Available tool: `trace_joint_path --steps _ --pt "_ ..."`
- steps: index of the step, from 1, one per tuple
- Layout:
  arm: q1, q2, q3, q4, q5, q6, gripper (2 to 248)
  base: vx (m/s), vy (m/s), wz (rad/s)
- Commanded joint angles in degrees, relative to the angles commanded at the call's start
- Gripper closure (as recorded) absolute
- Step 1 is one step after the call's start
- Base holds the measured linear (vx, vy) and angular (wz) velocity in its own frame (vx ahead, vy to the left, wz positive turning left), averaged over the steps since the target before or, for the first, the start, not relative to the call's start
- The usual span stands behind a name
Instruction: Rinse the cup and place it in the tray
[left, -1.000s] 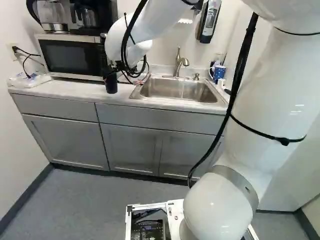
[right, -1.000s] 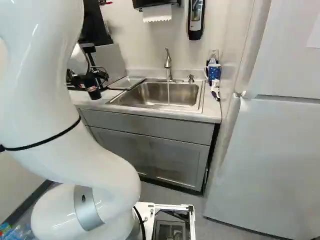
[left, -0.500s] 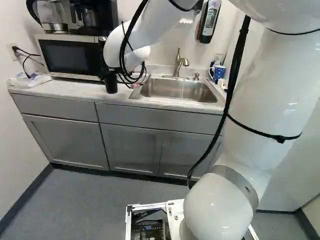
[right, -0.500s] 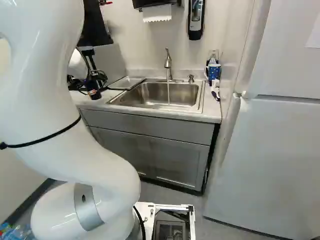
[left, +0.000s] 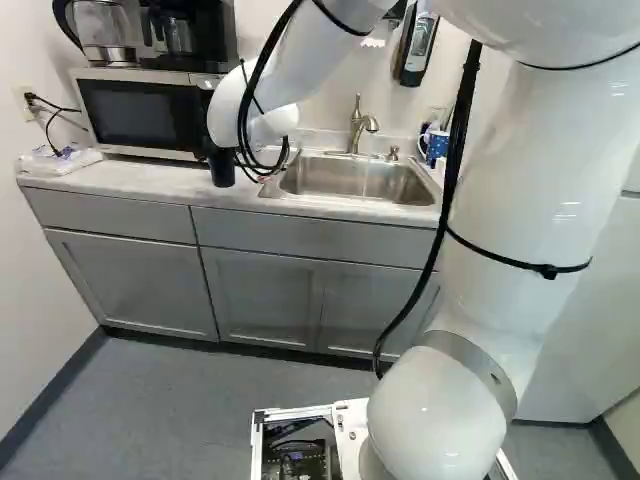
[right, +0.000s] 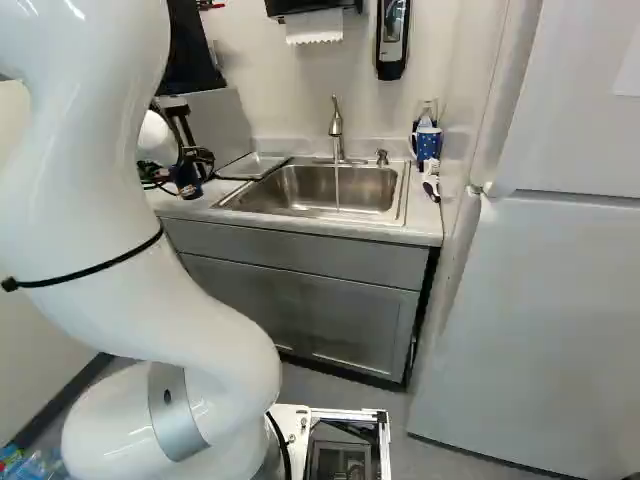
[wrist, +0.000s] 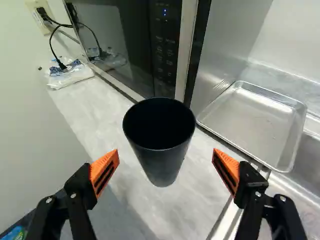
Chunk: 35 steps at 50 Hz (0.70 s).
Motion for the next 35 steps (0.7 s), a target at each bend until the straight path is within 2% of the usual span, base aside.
trace_joint_path --steps 35 --pt "0.17 -2.86 1.36 -2.89 10.44 0.0 3 0.0 0.0 0.0"
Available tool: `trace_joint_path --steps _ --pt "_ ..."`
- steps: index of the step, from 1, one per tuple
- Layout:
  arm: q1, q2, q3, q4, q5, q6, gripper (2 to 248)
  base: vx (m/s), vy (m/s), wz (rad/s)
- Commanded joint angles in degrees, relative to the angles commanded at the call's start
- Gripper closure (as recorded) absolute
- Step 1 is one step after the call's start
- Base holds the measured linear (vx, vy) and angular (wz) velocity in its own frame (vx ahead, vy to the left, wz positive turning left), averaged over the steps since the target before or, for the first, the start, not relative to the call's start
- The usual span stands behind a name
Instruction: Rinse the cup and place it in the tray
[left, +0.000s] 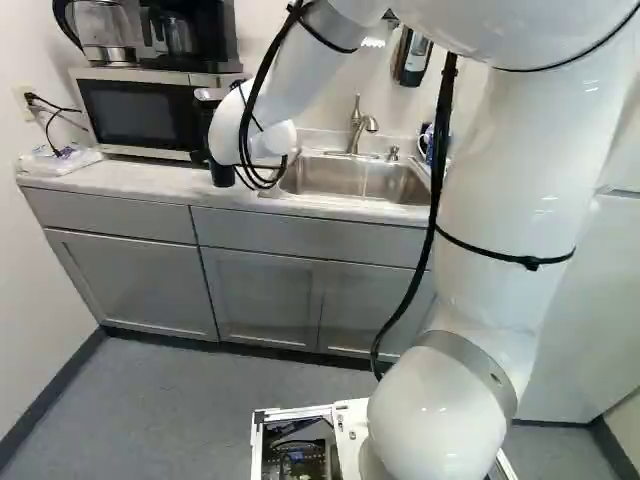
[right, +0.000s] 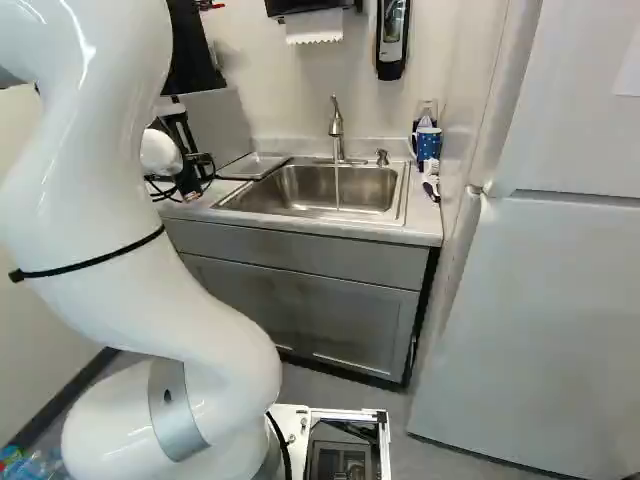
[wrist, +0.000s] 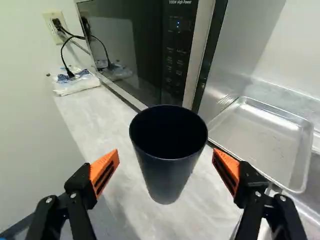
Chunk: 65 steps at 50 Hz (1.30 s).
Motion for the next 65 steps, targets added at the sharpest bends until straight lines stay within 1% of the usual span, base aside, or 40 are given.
trace_joint_path --steps 24,46,65 --pt "-0.02 -2.18 0.65 -0.31 7.97 0.0 3 0.0 0.0 0.0" --pt "-0.12 -3.06 2.49 -0.31 13.22 0.0 3 0.0 0.0 0.0" --pt "-0.09 -4.33 3.53 -0.31 19.3 0.0 3 0.0 0.0 0.0"
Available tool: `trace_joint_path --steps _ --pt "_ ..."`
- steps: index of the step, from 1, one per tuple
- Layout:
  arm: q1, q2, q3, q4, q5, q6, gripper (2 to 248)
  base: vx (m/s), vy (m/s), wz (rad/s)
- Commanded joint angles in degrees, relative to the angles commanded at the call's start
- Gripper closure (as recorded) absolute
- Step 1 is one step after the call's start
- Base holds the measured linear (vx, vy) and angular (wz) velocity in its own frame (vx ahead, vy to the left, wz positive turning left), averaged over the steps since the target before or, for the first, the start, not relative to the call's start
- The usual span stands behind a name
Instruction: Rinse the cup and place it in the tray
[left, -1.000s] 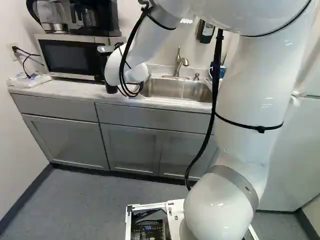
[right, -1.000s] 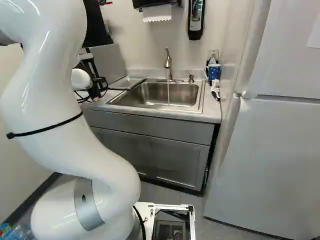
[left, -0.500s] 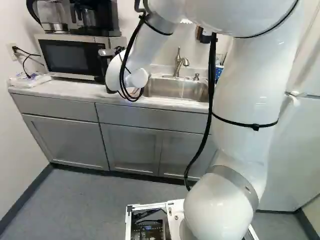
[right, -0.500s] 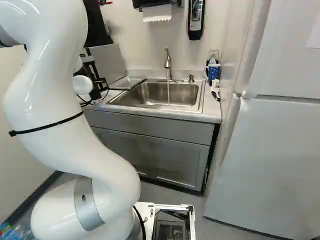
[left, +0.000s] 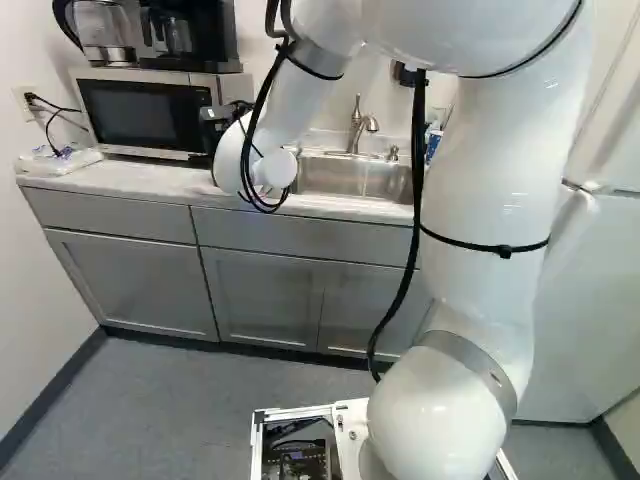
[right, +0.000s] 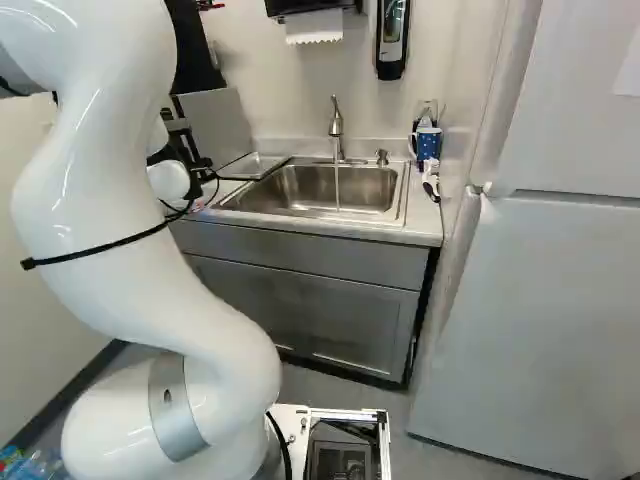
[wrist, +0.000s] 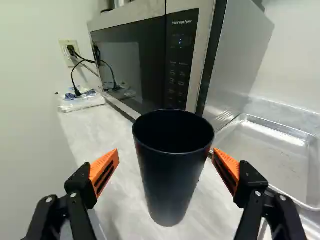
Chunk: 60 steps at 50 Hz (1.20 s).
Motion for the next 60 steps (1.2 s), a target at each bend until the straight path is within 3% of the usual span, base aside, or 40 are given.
trace_joint_path --steps 19,20,24,25,29,30,35,36,60 --pt "0.0 -0.37 0.1 0.0 0.98 0.0 3 0.0 0.0 0.0" --pt "0.0 -0.37 0.1 0.0 0.98 0.0 16 0.0 0.0 0.0" --pt "0.0 -0.37 0.1 0.0 0.98 0.0 16 0.0 0.0 0.0" --pt "0.0 -0.37 0.1 0.0 0.98 0.0 54 0.0 0.0 0.0" --pt "0.0 -0.37 0.1 0.0 0.98 0.0 54 0.0 0.0 0.0" --pt "0.0 -0.37 0.1 0.0 0.98 0.0 93 0.0 0.0 0.0" --pt "0.0 -0.37 0.1 0.0 0.98 0.0 93 0.0 0.0 0.0" --pt "0.0 -0.37 0.1 0.0 0.98 0.0 122 0.0 0.0 0.0" --pt "-0.89 1.58 0.74 0.0 0.98 0.0 125 0.0 0.0 0.0"
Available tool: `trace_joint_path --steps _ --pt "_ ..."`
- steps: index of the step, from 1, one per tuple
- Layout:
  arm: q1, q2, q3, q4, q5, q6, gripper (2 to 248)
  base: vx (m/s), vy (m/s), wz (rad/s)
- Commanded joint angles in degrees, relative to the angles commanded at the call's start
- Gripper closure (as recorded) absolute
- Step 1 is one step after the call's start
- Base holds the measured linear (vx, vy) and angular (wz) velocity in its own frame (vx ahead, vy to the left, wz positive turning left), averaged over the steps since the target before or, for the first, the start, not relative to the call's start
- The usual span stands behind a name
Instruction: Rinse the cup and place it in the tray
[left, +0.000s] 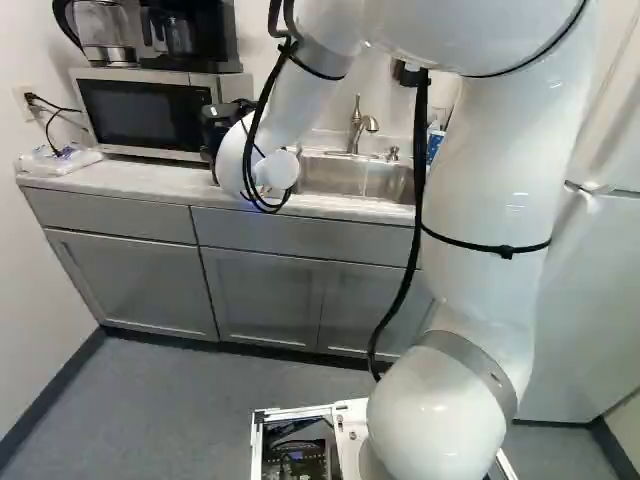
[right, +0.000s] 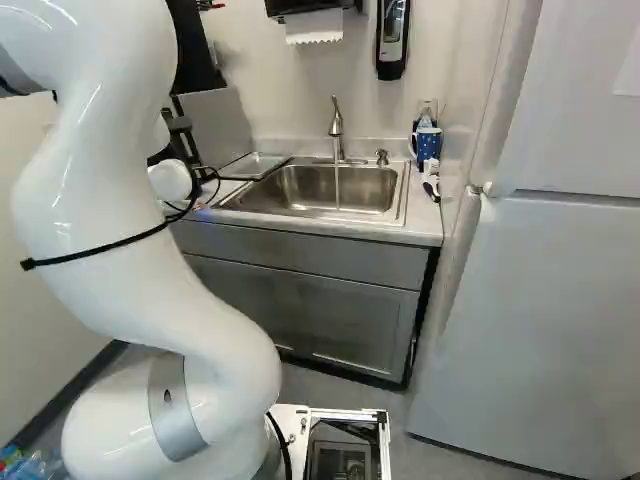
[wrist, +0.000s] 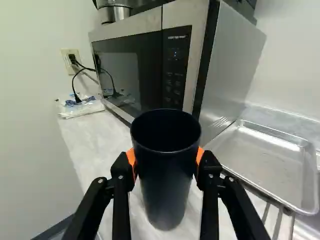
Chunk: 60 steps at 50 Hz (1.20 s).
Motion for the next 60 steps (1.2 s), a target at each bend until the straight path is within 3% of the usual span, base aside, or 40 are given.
trace_joint_path --steps 31,60 --pt "-4.4 6.62 3.33 0.0 -0.2 0.0 125 0.0 0.0 0.0" --pt "-9.24 10.59 3.84 0.0 -5.3 0.0 125 0.0 0.0 0.0"
